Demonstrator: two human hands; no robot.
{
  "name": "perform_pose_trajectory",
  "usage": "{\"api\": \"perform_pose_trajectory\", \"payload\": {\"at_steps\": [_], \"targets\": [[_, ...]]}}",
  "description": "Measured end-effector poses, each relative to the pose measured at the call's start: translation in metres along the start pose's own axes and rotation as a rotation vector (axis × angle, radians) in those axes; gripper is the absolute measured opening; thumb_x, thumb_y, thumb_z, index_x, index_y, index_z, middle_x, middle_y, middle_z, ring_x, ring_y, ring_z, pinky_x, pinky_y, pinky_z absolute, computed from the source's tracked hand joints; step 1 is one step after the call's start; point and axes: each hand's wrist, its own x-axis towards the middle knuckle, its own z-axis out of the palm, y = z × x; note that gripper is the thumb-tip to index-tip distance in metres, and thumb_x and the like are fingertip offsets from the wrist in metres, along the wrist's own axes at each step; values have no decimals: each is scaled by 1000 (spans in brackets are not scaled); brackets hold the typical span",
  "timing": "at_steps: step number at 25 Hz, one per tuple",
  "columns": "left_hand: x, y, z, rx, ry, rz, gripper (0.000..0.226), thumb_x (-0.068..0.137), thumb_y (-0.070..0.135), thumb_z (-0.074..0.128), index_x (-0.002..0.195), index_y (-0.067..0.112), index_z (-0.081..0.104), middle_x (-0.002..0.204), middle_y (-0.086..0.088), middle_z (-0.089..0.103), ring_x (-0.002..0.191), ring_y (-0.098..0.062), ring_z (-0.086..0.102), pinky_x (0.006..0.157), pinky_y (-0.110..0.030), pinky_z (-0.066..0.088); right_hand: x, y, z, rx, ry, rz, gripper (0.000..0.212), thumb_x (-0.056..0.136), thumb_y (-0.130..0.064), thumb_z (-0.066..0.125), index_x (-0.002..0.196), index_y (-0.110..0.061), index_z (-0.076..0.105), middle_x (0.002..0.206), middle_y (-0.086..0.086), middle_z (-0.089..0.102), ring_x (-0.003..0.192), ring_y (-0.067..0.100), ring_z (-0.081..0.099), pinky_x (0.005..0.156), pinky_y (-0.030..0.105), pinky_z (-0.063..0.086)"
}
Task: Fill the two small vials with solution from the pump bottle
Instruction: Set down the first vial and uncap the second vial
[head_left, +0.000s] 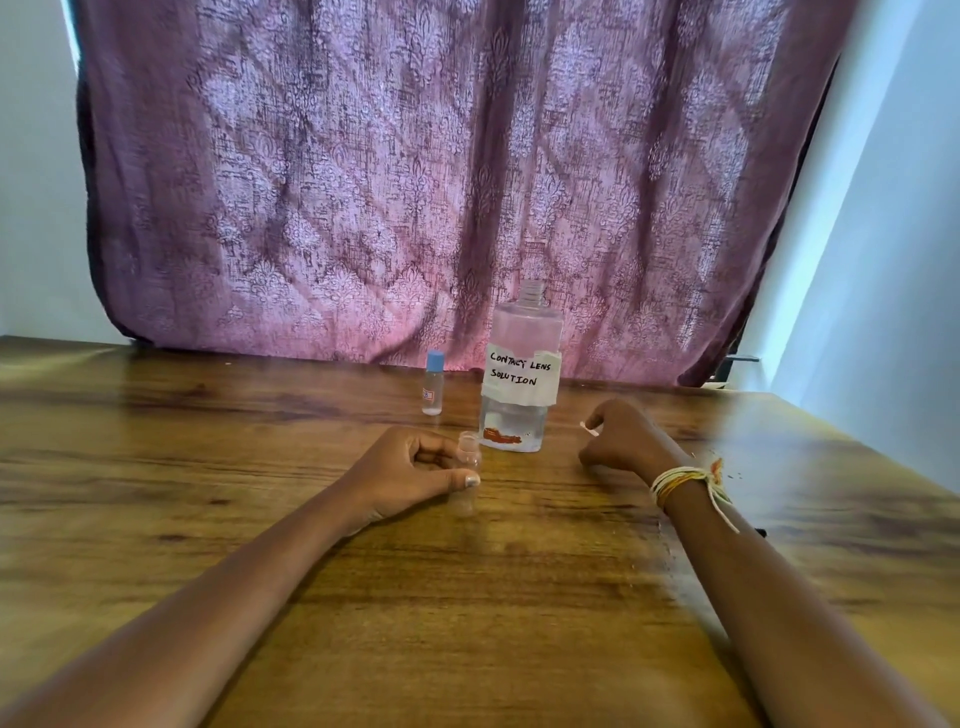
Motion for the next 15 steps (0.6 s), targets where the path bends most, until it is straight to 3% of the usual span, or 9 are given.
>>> {"api": "perform_pose_trajectory", "payload": {"at_steps": [5,8,11,13,15], "targets": [[1,-4,-1,12,-1,-3,20,73,21,82,92,23,78,94,4,78,91,-13,72,81,-17,54,4,6,-1,3,-40,60,63,70,-27,83,121,-2,54,122,15,60,109,29,57,85,34,47],[1,-3,0,9,12,-12,19,73,20,82,91,25,78,94,1,78,89,-10,72,76,-10,52,3,-3,-4,309,127,17,87,67,-45,84,132,-6,42,120,11,57,112,29,56,85,36,48],[3,-4,1,19,19,-27,16,74,23,81,88,29,77,96,-3,78,89,-11,72,77,-12,52,10,-26,-9,786,146,-79,98,68,-41,84,144,-9,31,133,15,51,123,29,51,90,33,47],[5,-5,0,25,8,-35,18,74,26,81,91,26,77,98,-3,77,92,-13,72,82,-18,53,23,-39,-15,893,107,-98,105,69,-35,85,150,-12,22,146,19,40,129,30,46,100,42,47],[6,-7,0,30,-4,-33,22,74,29,80,95,23,77,98,-2,77,93,-14,72,84,-20,53,36,-51,-19,918,64,-116,105,71,-29,84,151,-13,18,145,19,45,126,31,52,97,48,50]]}}
